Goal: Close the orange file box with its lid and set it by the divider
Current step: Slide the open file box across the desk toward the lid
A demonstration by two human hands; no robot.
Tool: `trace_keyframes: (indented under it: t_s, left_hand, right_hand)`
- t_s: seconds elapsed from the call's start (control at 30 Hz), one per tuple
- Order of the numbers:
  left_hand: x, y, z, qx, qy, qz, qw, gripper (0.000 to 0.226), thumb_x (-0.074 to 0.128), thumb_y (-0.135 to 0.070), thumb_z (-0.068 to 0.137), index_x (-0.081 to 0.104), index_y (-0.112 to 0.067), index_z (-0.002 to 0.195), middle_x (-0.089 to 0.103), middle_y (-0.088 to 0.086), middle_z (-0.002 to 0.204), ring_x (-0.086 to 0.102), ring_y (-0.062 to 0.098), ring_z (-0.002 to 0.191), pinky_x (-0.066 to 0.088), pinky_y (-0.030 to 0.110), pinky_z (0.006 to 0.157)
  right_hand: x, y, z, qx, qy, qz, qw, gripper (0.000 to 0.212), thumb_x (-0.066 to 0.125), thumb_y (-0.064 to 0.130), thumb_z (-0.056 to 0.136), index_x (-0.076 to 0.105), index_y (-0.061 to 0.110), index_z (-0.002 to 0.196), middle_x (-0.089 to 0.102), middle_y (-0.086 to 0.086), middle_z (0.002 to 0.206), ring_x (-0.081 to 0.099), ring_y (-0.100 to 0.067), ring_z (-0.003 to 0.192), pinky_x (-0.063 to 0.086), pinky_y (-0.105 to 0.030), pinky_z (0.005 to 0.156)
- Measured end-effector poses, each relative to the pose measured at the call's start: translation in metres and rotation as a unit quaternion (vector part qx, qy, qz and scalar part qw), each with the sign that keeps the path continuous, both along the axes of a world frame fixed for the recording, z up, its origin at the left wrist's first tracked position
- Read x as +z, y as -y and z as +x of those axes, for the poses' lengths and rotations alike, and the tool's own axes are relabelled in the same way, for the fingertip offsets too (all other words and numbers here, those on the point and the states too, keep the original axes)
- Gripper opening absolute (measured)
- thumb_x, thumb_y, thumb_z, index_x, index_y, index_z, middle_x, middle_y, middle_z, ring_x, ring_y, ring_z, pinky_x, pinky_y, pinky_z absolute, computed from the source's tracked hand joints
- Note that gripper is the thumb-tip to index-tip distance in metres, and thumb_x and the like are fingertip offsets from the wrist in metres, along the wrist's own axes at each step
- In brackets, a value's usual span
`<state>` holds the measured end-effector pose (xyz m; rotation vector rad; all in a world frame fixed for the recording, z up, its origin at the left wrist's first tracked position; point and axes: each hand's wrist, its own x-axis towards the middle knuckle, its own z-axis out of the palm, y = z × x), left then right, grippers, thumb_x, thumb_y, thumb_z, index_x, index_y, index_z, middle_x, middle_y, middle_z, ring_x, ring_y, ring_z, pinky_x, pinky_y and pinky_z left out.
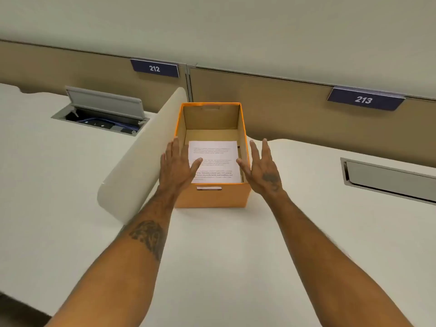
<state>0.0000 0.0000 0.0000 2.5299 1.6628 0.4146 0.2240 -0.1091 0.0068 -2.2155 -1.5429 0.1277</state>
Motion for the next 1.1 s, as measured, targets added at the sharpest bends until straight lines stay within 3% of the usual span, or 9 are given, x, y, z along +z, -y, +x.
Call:
trace_keyframes:
  t_s: [0.13,0.23,0.3,0.37,0.43,0.5,0.7,0.93,1.1]
  left_hand:
    - [-0.003,-0.022,-0.01,0.053,0.0,-0.04,0.998,0.075,0.05,-0.056,0.093,0.026,-0.015,0.151,0.005,0.015,0.164,0.013,0.042,0.148,0.039,0.059,0.104]
    - [-0.009,-0.03,-0.011,0.073,0.019,-0.088,0.993,0.08,0.057,-0.048,0.093,0.017,-0.016,0.154,0.003,0.014,0.165,0.031,0.042,0.141,0.047,0.054,0.098]
    - [-0.013,-0.036,-0.012,0.08,0.035,-0.128,0.988,0.079,0.057,-0.041,0.094,0.014,-0.016,0.155,0.013,0.015,0.163,0.047,0.043,0.13,0.048,0.051,0.095]
    - [-0.016,-0.038,-0.013,0.076,0.042,-0.154,0.984,0.078,0.055,-0.03,0.095,0.008,-0.017,0.156,0.038,0.018,0.15,0.056,0.04,0.118,0.05,0.049,0.094]
    - [-0.02,-0.04,-0.013,0.072,0.033,-0.157,0.984,0.083,0.056,-0.019,0.093,0.003,-0.019,0.156,0.058,0.019,0.126,0.063,0.036,0.103,0.054,0.048,0.089]
    - [-0.021,-0.04,-0.011,0.066,0.022,-0.145,0.987,0.087,0.059,-0.016,0.09,0.002,-0.019,0.156,0.064,0.018,0.113,0.066,0.034,0.095,0.057,0.046,0.085]
    - [-0.01,-0.015,0.01,0.032,0.01,-0.147,0.989,0.09,0.062,-0.014,0.087,0.005,-0.017,0.156,0.061,0.016,0.099,0.061,0.028,0.079,0.052,0.038,0.063]
    - [0.004,0.062,0.063,-0.026,0.019,-0.14,0.99,0.084,0.058,-0.01,0.089,0.008,-0.014,0.156,0.062,0.022,0.111,0.063,0.038,0.094,0.051,0.042,0.074]
    - [0.01,0.134,0.11,-0.054,0.03,-0.131,0.989,0.08,0.057,-0.013,0.093,0.008,-0.014,0.156,0.063,0.016,0.102,0.059,0.024,0.076,0.053,0.037,0.066]
  right_hand:
    - [-0.006,-0.023,-0.007,-0.023,-0.069,-0.047,0.996,0.074,0.051,0.041,0.098,0.009,0.023,0.157,-0.002,-0.014,0.165,0.029,-0.038,0.145,0.047,-0.05,0.098]
    - [-0.013,-0.034,-0.004,-0.073,-0.114,-0.106,0.985,0.078,0.054,0.025,0.097,0.003,0.024,0.157,0.01,-0.015,0.165,0.043,-0.04,0.136,0.046,-0.049,0.099]
    - [-0.014,-0.038,-0.003,-0.091,-0.149,-0.128,0.976,0.08,0.052,0.017,0.095,0.001,0.024,0.157,0.036,-0.019,0.153,0.053,-0.038,0.122,0.048,-0.046,0.095]
    - [-0.013,-0.041,-0.003,-0.107,-0.168,-0.148,0.969,0.082,0.049,0.011,0.093,0.0,0.026,0.157,0.056,-0.018,0.13,0.059,-0.031,0.098,0.05,-0.04,0.079]
    - [-0.013,-0.041,-0.005,-0.11,-0.173,-0.164,0.965,0.079,0.047,0.01,0.094,0.002,0.028,0.157,0.06,-0.016,0.122,0.057,-0.026,0.089,0.05,-0.037,0.071]
    - [-0.012,-0.036,-0.006,-0.113,-0.16,-0.162,0.967,0.077,0.046,0.01,0.094,0.003,0.027,0.157,0.061,-0.015,0.12,0.054,-0.024,0.085,0.047,-0.036,0.068]
    - [-0.006,0.006,0.013,-0.136,-0.143,-0.141,0.97,0.075,0.043,0.01,0.093,0.006,0.026,0.157,0.06,-0.015,0.126,0.061,-0.034,0.106,0.055,-0.043,0.085]
    - [0.009,0.098,0.054,-0.19,-0.144,-0.124,0.963,0.07,0.045,0.017,0.096,0.01,0.019,0.157,0.057,-0.018,0.129,0.059,-0.035,0.111,0.054,-0.045,0.091]
    - [0.017,0.183,0.088,-0.213,-0.157,-0.103,0.959,0.065,0.045,0.017,0.096,0.018,0.016,0.155,0.058,-0.018,0.128,0.059,-0.036,0.112,0.053,-0.046,0.093]
